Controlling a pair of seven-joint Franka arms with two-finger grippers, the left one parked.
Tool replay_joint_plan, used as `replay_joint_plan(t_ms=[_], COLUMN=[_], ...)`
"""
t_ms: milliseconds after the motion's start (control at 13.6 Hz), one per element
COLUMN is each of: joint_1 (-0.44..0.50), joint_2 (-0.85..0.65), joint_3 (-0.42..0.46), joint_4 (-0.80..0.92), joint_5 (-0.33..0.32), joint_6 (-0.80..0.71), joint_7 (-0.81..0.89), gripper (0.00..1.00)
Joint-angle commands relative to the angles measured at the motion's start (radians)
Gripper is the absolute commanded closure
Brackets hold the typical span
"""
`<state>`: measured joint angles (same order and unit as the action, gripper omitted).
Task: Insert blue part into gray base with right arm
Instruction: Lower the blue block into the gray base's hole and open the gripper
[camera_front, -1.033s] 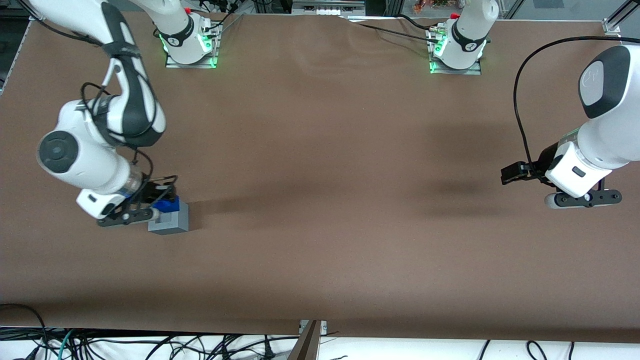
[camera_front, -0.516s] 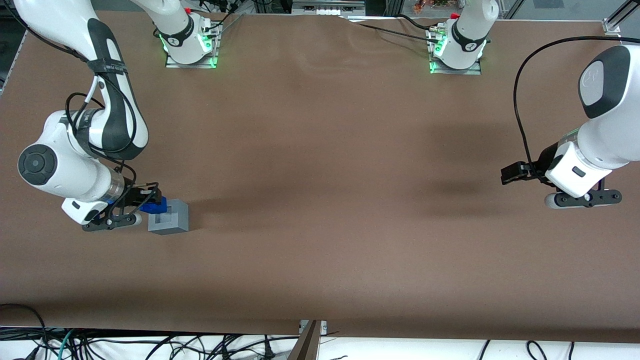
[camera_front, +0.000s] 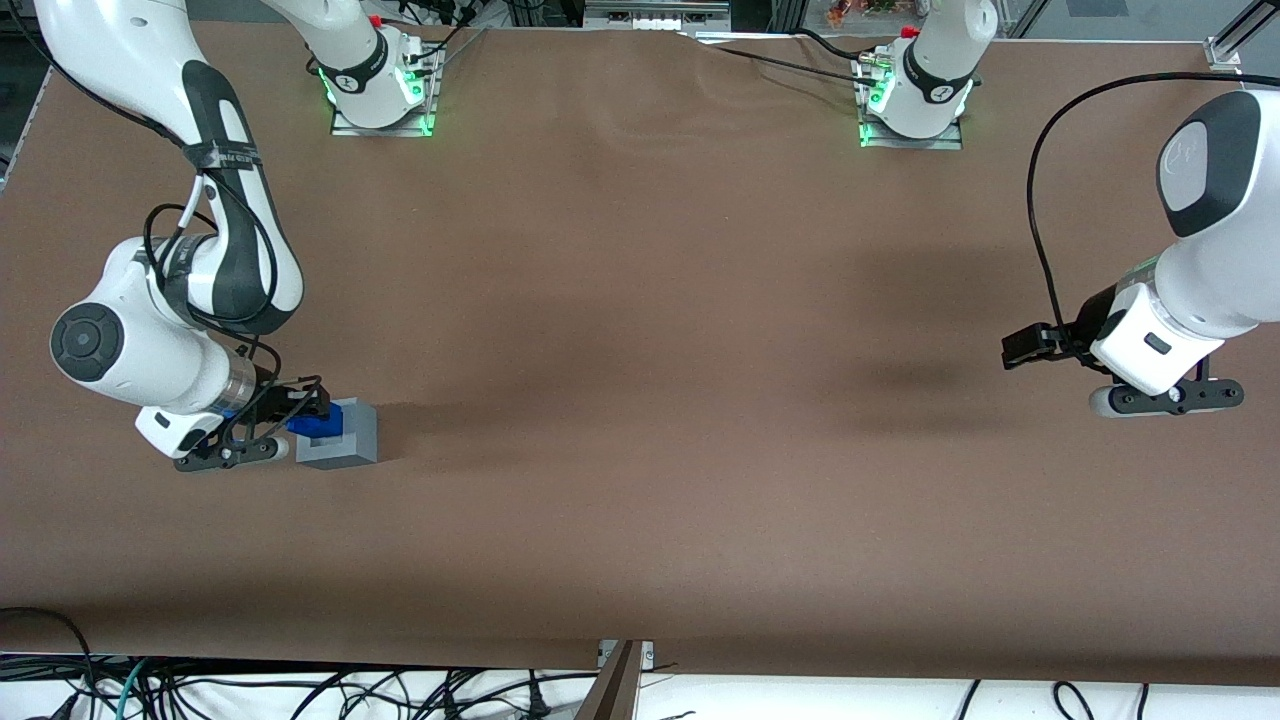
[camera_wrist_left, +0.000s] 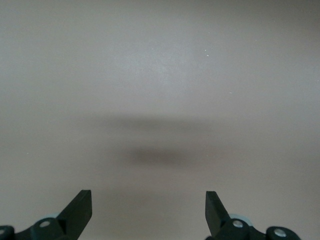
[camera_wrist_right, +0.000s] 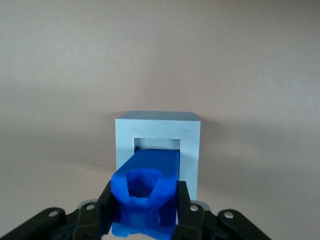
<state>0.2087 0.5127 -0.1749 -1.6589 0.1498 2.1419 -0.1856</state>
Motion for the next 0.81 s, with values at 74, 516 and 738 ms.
replay_joint_plan(t_ms=[74,516,738], joint_1=[-0.009,-0.009,-0.009], joint_2=[0.012,0.020,0.026], joint_3=[0.006,0.012,0.012], joint_4=[0.004,0.005,0.005], joint_5=[0.033,0.057,0.086], joint_6=[0.030,0.047,0.049], joint_7=[-0.028,-0.029,-0.058], gripper=[0.70,0.68,0.63])
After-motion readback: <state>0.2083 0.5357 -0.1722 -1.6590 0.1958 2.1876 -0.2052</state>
